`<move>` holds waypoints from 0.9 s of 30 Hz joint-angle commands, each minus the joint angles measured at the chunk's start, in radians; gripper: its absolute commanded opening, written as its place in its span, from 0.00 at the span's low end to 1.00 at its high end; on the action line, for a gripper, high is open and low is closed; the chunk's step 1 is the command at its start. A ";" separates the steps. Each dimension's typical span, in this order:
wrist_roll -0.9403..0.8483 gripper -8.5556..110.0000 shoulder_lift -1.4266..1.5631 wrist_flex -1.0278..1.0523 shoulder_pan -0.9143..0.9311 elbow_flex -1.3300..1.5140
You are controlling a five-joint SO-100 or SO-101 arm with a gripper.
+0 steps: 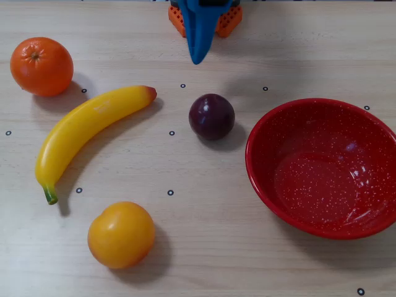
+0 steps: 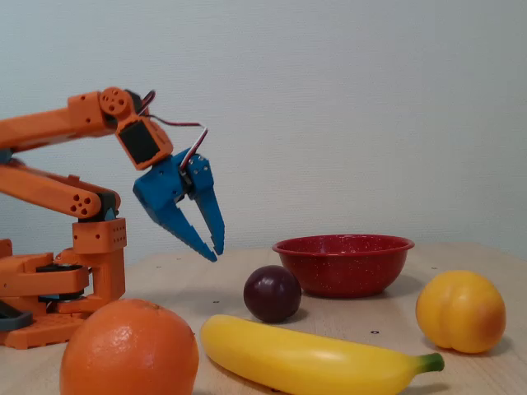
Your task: Put banana in the red bowl.
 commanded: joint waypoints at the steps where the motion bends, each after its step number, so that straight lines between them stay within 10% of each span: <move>1: -0.074 0.07 -0.069 0.032 0.041 -0.153; 27: -0.693 0.07 -0.954 0.290 0.396 -1.035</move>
